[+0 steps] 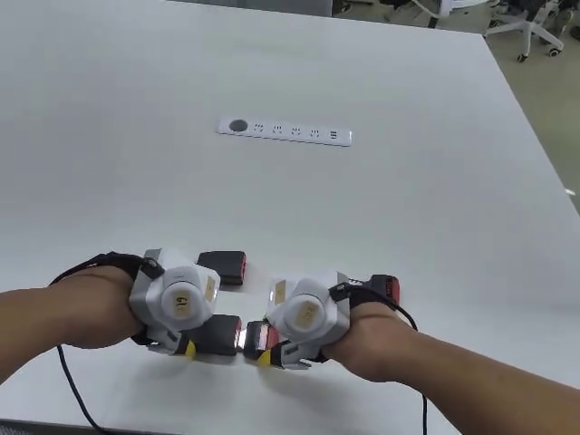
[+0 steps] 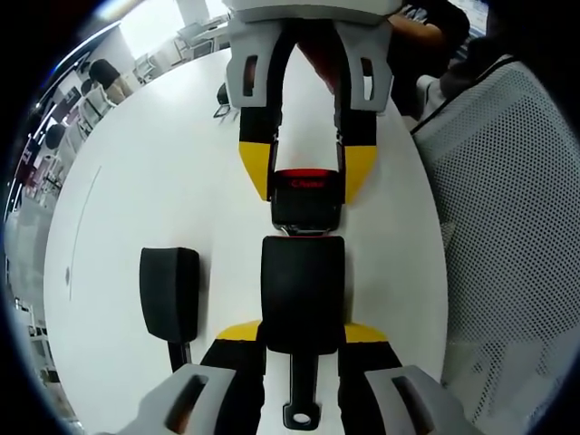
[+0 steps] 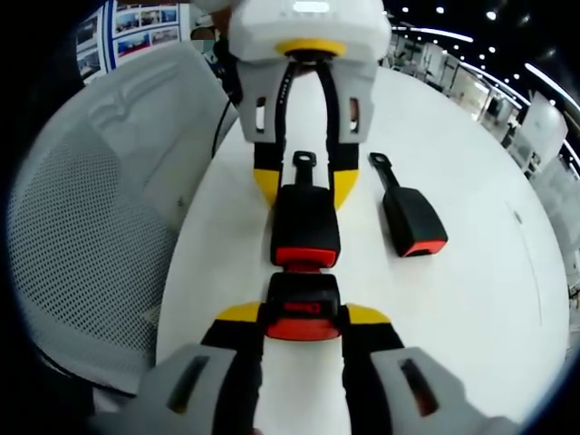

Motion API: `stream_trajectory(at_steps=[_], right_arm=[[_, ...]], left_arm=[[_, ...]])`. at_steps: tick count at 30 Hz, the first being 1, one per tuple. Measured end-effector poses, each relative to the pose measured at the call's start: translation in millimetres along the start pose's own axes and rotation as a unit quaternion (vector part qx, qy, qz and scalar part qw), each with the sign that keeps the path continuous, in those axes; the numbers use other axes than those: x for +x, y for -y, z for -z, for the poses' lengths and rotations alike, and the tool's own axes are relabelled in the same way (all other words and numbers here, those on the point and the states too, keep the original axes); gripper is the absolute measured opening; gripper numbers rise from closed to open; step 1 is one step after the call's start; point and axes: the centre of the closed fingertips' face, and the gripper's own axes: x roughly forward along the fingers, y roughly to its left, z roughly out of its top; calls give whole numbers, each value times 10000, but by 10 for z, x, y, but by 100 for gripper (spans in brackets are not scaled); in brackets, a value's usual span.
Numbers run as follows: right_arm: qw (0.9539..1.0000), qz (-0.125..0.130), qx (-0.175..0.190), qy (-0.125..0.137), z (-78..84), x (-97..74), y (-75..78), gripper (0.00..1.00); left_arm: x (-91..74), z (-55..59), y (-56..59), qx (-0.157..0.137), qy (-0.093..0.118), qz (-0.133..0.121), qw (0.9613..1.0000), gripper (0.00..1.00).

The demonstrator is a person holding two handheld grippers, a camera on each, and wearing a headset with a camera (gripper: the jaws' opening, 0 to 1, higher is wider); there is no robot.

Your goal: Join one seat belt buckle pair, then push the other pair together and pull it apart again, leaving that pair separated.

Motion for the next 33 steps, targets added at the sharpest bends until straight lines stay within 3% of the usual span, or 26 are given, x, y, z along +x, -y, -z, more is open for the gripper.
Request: stream_trajectory(at_steps=[6,12,16,23,26,33], right_arm=[[10000,43,23,-39,-1,-1,4,33],[9999,26,12,-170,-6,10,15,34],[9999,-16,90,-122,-18,-22,12,35],[9997,120,152,145,-127,-202,62,37],[9996,170,170,171,-107,-272,94,37],[9991,356,213,122,69,-446,245,37]], left_arm=[[0,-3,4,42,-140,-54,9999,32],[0,5,-9,-51,-213,-87,9997,33],[-19,39,-34,-148,-233,-217,9994,33],[-239,28,-75,-317,-21,-231,9992,32],[-329,17,-146,-385,82,-304,9988,31],[-443,-17,-445,-550,300,-498,9968,30]])
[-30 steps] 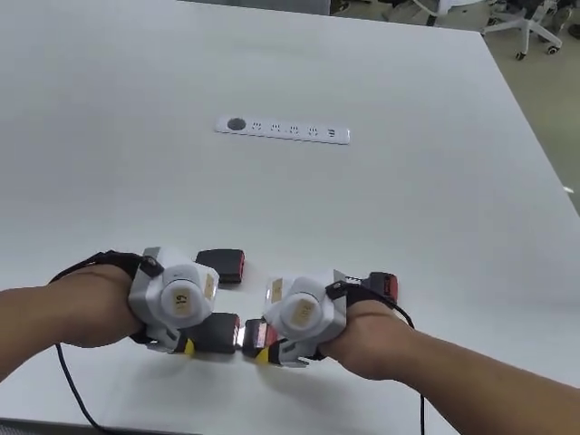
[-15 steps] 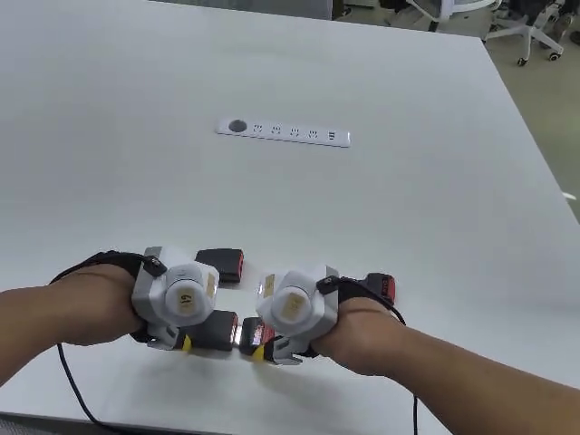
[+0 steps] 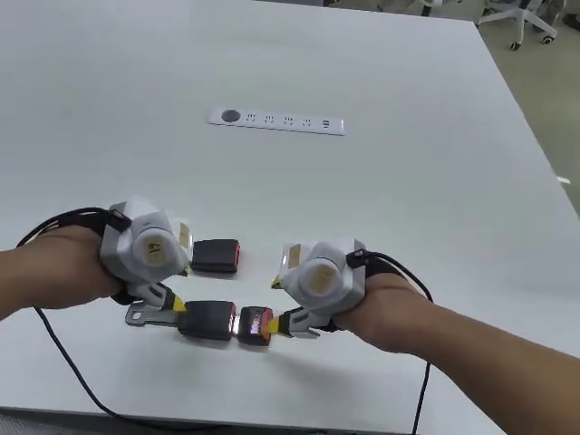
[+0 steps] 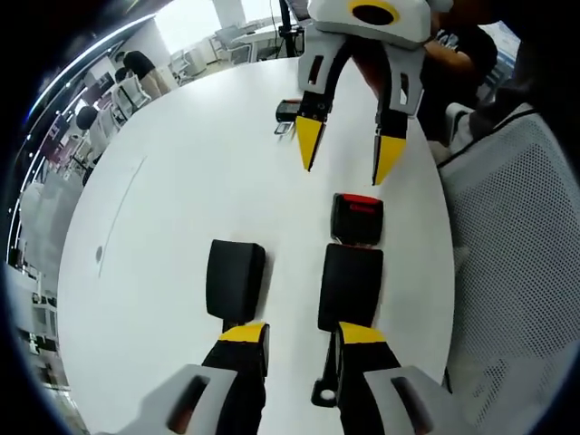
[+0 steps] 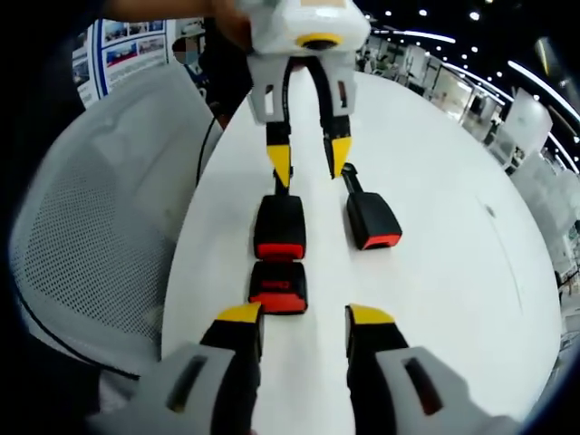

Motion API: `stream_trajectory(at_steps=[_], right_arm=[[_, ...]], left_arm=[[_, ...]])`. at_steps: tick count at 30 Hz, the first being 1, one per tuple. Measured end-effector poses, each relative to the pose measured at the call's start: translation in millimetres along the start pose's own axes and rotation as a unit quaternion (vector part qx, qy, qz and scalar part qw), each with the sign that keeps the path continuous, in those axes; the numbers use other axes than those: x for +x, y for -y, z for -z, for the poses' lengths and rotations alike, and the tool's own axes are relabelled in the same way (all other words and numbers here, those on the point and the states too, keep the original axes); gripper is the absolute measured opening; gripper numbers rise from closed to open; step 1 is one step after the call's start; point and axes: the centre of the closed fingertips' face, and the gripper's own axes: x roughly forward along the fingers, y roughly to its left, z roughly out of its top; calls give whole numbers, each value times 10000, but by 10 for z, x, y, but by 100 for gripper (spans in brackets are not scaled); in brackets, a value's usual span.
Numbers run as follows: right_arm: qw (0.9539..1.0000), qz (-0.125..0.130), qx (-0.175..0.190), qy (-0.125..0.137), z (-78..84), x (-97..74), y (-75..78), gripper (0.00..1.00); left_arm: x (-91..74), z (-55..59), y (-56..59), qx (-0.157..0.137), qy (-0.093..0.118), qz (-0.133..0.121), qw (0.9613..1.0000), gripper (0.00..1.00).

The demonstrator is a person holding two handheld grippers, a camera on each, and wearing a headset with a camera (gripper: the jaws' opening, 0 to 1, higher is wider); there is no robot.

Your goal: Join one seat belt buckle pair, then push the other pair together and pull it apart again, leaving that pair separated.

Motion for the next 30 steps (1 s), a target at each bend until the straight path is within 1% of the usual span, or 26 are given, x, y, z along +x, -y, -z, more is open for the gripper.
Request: stream_trajectory(at_steps=[1,4,5,6,8,10,12,13,14,15,16,18,22,25,26,28,29,30], right_arm=[[10000,52,-7,-59,61,-26,45,37],[9998,128,55,-129,188,-103,150,37],[9997,189,82,-165,243,-146,203,37],[9996,201,114,-170,279,-181,234,37],[9994,247,145,-192,392,-271,312,37],[9989,320,170,-294,542,-357,414,37],[9982,393,211,-394,683,-436,507,37],[9981,402,222,-413,708,-445,518,37],[9976,452,246,-466,791,-473,568,37],[9973,475,262,-498,839,-488,591,37],[9968,518,303,-534,910,-505,628,37],[9962,538,349,-583,1010,-534,662,37],[9950,605,434,-667,1164,-602,749,38],[9946,546,470,-751,1284,-649,797,38],[9944,535,462,-791,1320,-655,808,38],[9934,488,515,-897,1408,-653,827,39],[9928,424,535,-987,1453,-644,816,40],[9926,352,494,-1047,1480,-625,796,40]], left_arm=[[9,-9,-43,6,15,-40,10000,30],[32,-30,-142,-31,46,-93,9999,32],[25,-70,-183,-181,137,-106,9997,33],[13,-140,-203,-351,319,-85,9988,33],[-35,-280,-240,-511,644,35,9966,34],[-42,-282,-300,-399,556,9,9977,34],[-12,-259,-336,-201,435,17,9989,35],[5,-260,-367,-226,461,38,9987,36],[18,-266,-392,-256,513,70,9983,36],[48,-257,-435,-382,572,92,9976,36],[65,-234,-459,-430,550,105,9975,36],[129,-179,-506,-399,465,89,9981,36],[222,-142,-559,-353,361,65,9987,37],[258,-172,-600,-352,384,55,9986,39],[283,-181,-610,-305,377,73,9988,39],[337,-171,-596,-147,266,171,9994,38],[358,-140,-591,41,112,196,9997,38],[392,-151,-573,114,109,261,9995,38]])
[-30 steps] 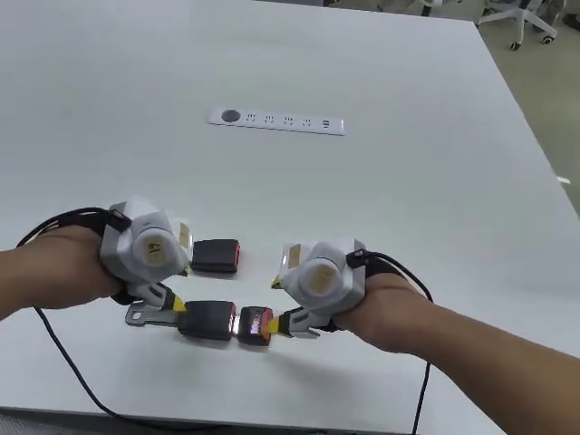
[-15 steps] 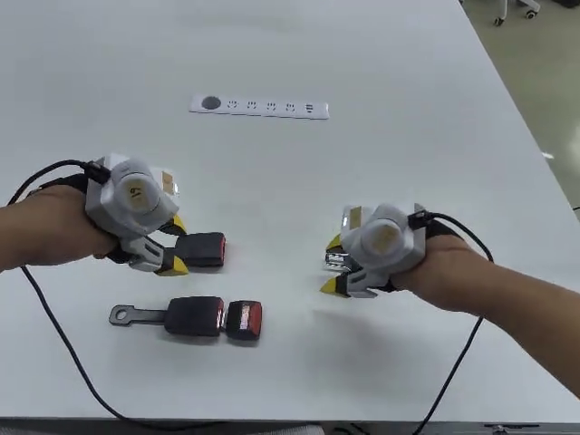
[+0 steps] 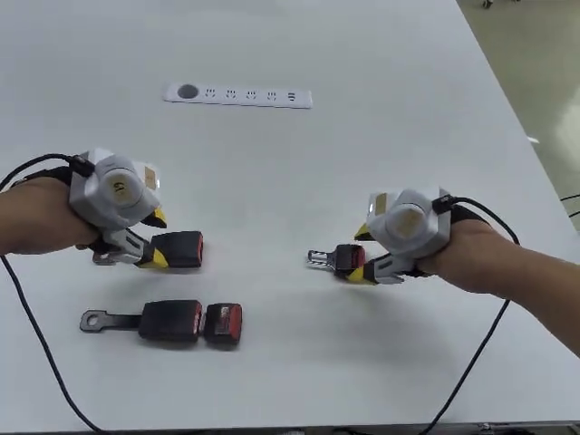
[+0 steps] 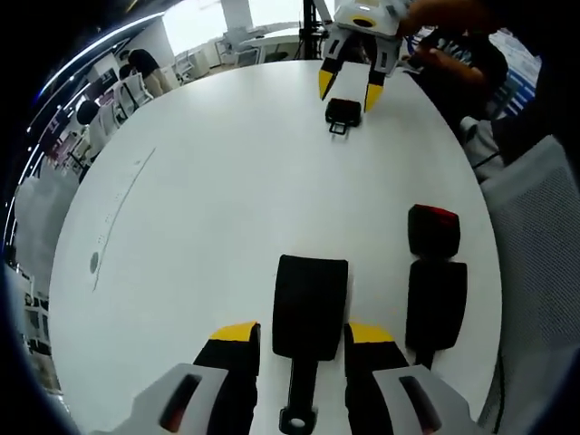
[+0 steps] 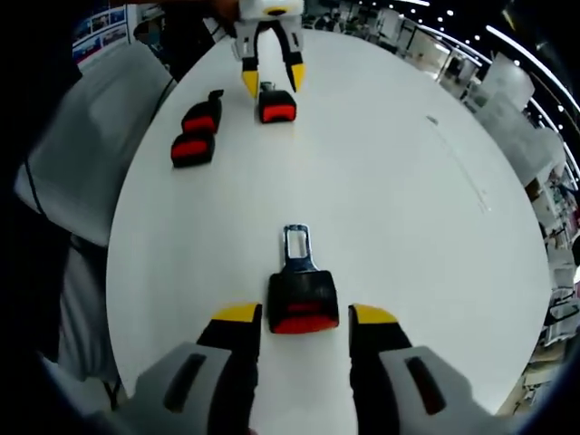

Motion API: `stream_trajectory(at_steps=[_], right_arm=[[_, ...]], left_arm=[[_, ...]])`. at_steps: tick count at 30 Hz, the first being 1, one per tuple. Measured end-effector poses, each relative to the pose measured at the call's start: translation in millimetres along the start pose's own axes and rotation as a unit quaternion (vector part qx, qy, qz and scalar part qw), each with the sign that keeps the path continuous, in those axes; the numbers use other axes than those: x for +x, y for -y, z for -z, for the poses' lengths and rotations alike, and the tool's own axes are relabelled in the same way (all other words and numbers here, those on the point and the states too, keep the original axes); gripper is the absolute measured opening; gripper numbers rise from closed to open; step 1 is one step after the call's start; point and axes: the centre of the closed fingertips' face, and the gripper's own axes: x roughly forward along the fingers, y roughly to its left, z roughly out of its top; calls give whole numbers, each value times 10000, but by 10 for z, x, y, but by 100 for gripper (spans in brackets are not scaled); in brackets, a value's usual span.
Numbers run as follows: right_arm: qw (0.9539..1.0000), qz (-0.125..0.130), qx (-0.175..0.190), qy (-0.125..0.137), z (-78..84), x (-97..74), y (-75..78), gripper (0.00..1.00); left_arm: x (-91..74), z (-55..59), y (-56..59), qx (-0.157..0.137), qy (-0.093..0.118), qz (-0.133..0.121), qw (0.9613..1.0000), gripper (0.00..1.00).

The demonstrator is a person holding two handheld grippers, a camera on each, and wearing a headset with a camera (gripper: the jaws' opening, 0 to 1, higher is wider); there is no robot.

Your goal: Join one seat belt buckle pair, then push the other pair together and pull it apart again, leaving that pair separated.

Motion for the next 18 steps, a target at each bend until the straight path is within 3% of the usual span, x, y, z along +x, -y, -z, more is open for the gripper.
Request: stream_trajectory(at_steps=[2,9,15,18], right_arm=[[10000,-24,-56,-13,-9,31,-6,40],[9999,-114,10,-99,62,130,27,37],[9997,-229,-8,20,45,115,22,35],[9996,-287,18,68,46,113,29,35]], left_arm=[[62,15,32,20,-76,137,9999,38],[128,4,-17,-58,3,215,9998,35],[136,6,11,134,61,274,9995,34],[141,10,13,98,50,307,9995,34]])
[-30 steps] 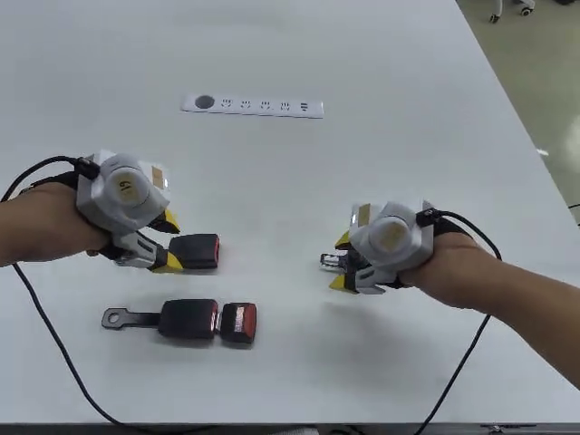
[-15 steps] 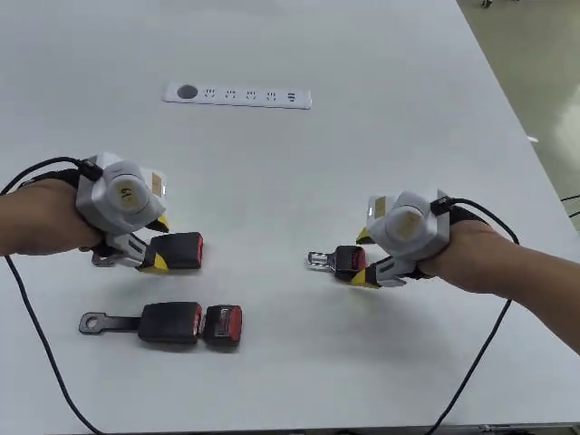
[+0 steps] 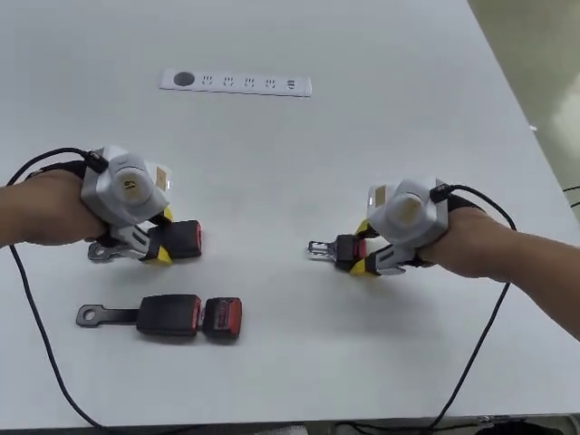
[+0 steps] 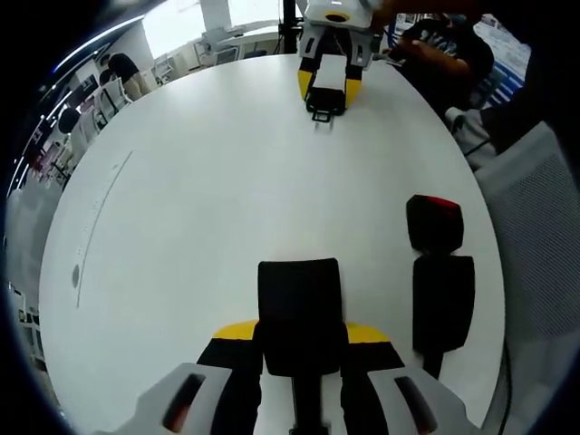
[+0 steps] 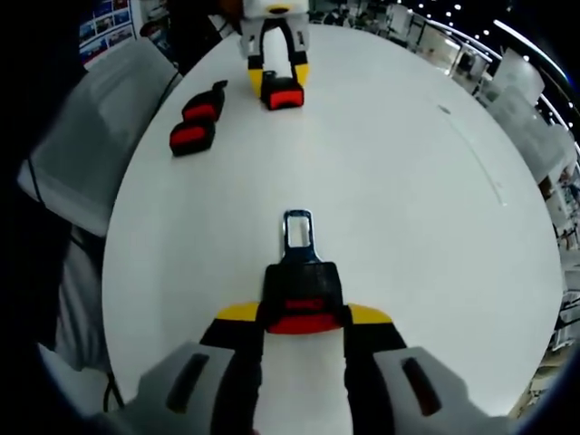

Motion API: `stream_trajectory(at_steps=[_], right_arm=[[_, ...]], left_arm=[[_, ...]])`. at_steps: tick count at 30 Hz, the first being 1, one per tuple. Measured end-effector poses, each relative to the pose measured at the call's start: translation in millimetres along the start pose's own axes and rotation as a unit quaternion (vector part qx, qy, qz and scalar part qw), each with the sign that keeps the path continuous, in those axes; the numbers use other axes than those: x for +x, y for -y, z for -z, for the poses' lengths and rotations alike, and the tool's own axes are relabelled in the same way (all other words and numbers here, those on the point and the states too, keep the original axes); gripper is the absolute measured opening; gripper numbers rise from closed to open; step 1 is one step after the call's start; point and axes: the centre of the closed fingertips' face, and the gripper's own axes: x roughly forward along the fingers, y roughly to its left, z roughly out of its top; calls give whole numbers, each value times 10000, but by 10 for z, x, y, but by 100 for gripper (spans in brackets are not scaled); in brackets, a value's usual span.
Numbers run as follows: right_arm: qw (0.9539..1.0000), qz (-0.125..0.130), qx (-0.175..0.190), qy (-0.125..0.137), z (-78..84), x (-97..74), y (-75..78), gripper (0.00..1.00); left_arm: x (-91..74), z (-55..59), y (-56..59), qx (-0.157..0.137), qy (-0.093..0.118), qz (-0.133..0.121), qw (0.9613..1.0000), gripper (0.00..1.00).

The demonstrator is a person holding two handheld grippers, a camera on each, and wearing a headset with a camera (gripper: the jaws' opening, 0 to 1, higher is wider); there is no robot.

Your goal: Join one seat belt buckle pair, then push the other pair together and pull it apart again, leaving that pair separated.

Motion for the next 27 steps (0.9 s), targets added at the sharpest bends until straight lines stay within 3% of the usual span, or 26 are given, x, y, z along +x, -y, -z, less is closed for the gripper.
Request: stream_trajectory(at_steps=[3,8,16,23,27], right_arm=[[10000,-55,3,12,-3,4,-6,35],[10000,-88,5,-3,-6,9,-8,35],[10000,30,23,-90,-14,11,6,35],[9997,123,-17,-198,-109,46,-23,35],[9998,103,-56,-138,-226,84,-53,35]], left_arm=[[6,-10,45,148,-124,81,9998,33],[14,-1,42,150,-200,132,9996,33],[28,4,45,238,-291,199,9991,34],[35,-3,59,257,-494,172,9983,34],[33,2,65,253,-506,165,9983,34]])
